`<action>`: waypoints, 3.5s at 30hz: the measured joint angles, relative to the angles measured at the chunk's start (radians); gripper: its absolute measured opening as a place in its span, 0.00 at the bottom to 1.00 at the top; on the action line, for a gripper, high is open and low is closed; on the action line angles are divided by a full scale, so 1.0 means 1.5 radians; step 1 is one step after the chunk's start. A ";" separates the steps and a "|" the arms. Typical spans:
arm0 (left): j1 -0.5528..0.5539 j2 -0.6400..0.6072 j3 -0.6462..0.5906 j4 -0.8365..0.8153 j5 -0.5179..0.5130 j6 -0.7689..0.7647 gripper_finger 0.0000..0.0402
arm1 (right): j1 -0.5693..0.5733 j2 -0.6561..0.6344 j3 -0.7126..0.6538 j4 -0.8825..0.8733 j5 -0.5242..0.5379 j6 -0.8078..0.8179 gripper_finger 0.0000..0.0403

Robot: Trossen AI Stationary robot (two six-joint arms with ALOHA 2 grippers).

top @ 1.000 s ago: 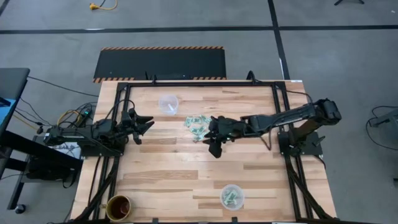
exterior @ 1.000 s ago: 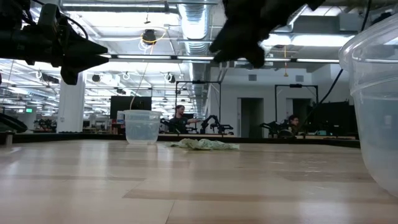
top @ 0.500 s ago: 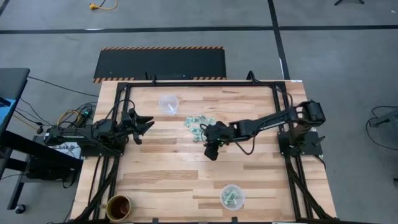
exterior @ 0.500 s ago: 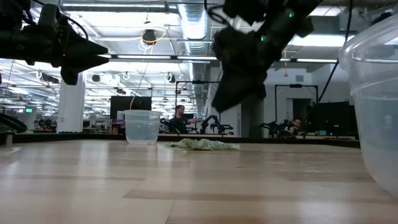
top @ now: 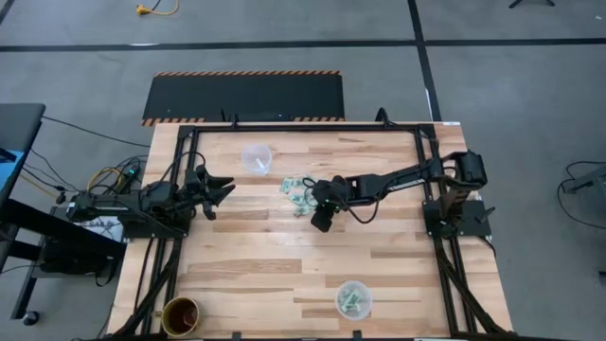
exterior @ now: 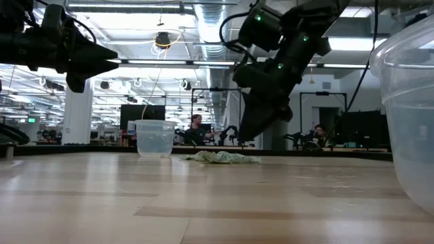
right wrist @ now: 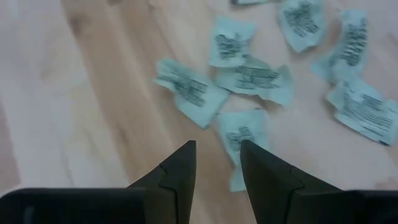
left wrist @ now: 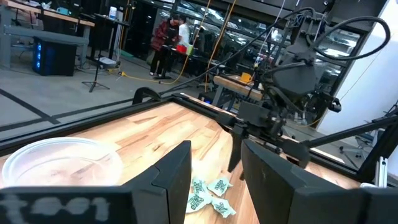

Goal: Pick and place Stevia / Truvia into bins
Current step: Put the white stevia packet into the bottom transparent container

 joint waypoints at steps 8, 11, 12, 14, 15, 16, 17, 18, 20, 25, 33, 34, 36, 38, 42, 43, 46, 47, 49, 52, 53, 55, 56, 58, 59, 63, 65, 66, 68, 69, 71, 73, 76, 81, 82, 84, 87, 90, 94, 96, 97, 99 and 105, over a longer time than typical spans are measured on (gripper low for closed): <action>0.000 0.000 0.000 0.000 0.000 0.000 0.32 | -0.017 0.001 0.000 -0.021 0.012 -0.030 0.30; 0.000 0.000 0.000 0.000 0.000 0.000 0.32 | -0.018 0.001 0.000 -0.023 0.012 -0.035 0.30; 0.000 0.000 0.000 0.000 0.000 0.000 0.32 | -0.018 0.001 0.000 -0.025 0.012 -0.036 0.30; 0.000 0.000 0.000 0.000 0.000 0.000 0.32 | -0.018 0.001 0.000 -0.025 0.012 -0.047 0.30; 0.000 0.000 0.000 0.000 0.000 0.000 0.32 | -0.018 0.001 0.000 -0.025 0.012 -0.051 0.30; 0.000 0.000 0.000 0.000 0.000 0.000 0.32 | -0.018 0.001 0.000 -0.025 0.012 -0.060 0.30; 0.000 0.000 0.000 0.000 0.000 0.000 0.32 | -0.018 0.001 0.000 -0.025 0.012 -0.068 0.30; 0.000 0.000 0.000 0.000 0.000 0.000 0.32 | -0.018 0.001 0.000 -0.025 0.012 -0.079 0.30; 0.000 0.000 0.000 0.000 0.000 0.000 0.32 | -0.018 0.001 0.000 -0.025 0.009 -0.087 0.30; 0.000 0.000 0.000 0.000 0.000 0.000 0.32 | -0.018 0.002 0.000 -0.028 0.005 -0.089 0.30; 0.000 0.000 0.000 0.000 0.000 0.000 0.32 | -0.022 0.002 0.000 -0.041 0.013 -0.104 0.30; 0.000 0.000 0.000 0.000 0.000 0.000 0.32 | -0.022 0.002 0.000 -0.041 0.013 -0.106 0.30; 0.000 0.000 0.000 0.000 0.000 0.000 0.32 | -0.022 0.002 0.000 -0.041 0.013 -0.120 0.30; 0.000 0.000 0.000 0.000 0.000 0.000 0.32 | -0.022 0.002 0.000 -0.040 0.013 -0.131 0.30; 0.000 0.000 0.000 0.000 0.000 0.000 0.32 | -0.022 0.002 0.000 -0.026 0.013 -0.148 0.30; 0.000 0.000 0.000 0.000 0.000 0.000 0.32 | -0.022 0.002 0.000 -0.025 0.012 -0.158 0.30; 0.000 0.000 0.000 0.000 0.000 0.000 0.32 | -0.022 0.016 0.001 -0.012 0.010 -0.181 0.30; 0.000 0.000 0.000 0.000 0.000 0.000 0.32 | -0.022 0.024 0.000 -0.013 0.008 -0.185 0.30; 0.000 0.000 0.000 0.000 0.000 0.000 0.32 | -0.022 0.037 -0.002 -0.022 0.007 -0.186 0.30; 0.000 0.000 0.000 0.000 0.000 0.000 0.32 | -0.018 0.067 0.000 -0.013 0.002 -0.186 0.30; 0.000 0.000 0.000 0.000 0.000 0.000 0.32 | -0.016 0.073 0.002 -0.011 0.003 -0.186 0.30; 0.000 0.000 0.000 0.000 0.000 0.000 0.32 | -0.015 0.084 0.003 -0.008 0.005 -0.186 0.30; 0.000 0.000 0.000 0.000 0.000 0.000 0.32 | -0.014 0.087 0.003 -0.008 0.006 -0.186 0.30; 0.000 0.000 0.000 0.000 0.000 0.000 0.32 | -0.011 0.093 0.003 -0.010 0.006 -0.186 0.30; 0.000 0.000 0.000 0.000 0.000 0.000 0.32 | -0.011 0.093 0.003 -0.011 0.008 -0.186 0.30; 0.000 0.000 0.000 0.000 0.000 0.000 0.32 | -0.012 0.094 0.003 -0.016 0.006 -0.165 0.27; 0.000 0.000 0.000 0.000 0.000 0.000 0.32 | -0.012 0.095 0.003 -0.018 0.005 -0.151 0.22; 0.000 0.000 0.000 0.000 0.000 0.000 0.32 | -0.011 0.095 0.003 -0.018 0.002 -0.146 0.19; 0.000 0.000 0.000 0.000 0.000 0.000 0.32 | -0.011 0.095 0.003 -0.018 -0.008 -0.136 0.11; 0.000 0.000 0.000 0.000 0.000 0.000 0.32 | -0.011 0.095 0.003 -0.018 -0.011 -0.131 0.07; 0.000 0.000 0.000 0.000 0.000 0.000 0.32 | -0.007 0.093 0.004 -0.023 -0.012 -0.121 0.02; 0.000 0.000 0.000 0.000 0.000 0.000 0.32 | -0.005 0.077 0.003 -0.040 -0.008 -0.108 0.03; 0.000 0.000 0.000 0.000 0.000 0.000 0.32 | -0.005 0.038 -0.004 -0.103 -0.008 -0.081 0.01; 0.000 0.000 0.000 0.000 0.000 0.000 0.32 | 0.004 -0.090 -0.002 -0.189 -0.007 -0.062 0.01; 0.000 0.000 0.000 0.000 0.000 0.000 0.32 | 0.009 -0.116 -0.002 -0.203 -0.008 -0.068 0.01; 0.000 0.000 0.000 0.000 0.000 0.000 0.32 | 0.025 -0.165 -0.003 -0.210 -0.008 -0.083 0.00; 0.000 0.000 0.000 0.000 0.000 0.000 0.32 | 0.051 -0.240 -0.002 -0.206 -0.010 -0.086 0.00; 0.000 0.000 0.000 0.000 0.000 0.000 0.32 | 0.088 -0.291 -0.002 -0.201 -0.010 -0.078 0.00; 0.000 0.000 0.000 0.000 0.000 0.000 0.32 | 0.157 -0.335 -0.002 -0.198 -0.010 -0.038 0.00; 0.000 0.000 0.000 0.000 0.000 0.000 0.32 | 0.199 -0.344 -0.001 -0.198 -0.011 -0.030 0.00; 0.000 0.000 0.000 0.000 0.000 0.000 0.32 | 0.220 -0.345 -0.001 -0.198 -0.011 -0.029 0.00; 0.000 0.000 0.000 0.000 0.000 0.000 0.32 | 0.264 -0.347 -0.001 -0.198 -0.012 -0.029 0.00; 0.000 0.000 0.000 0.000 0.000 0.000 0.32 | 0.376 -0.333 -0.001 -0.199 -0.013 0.003 0.00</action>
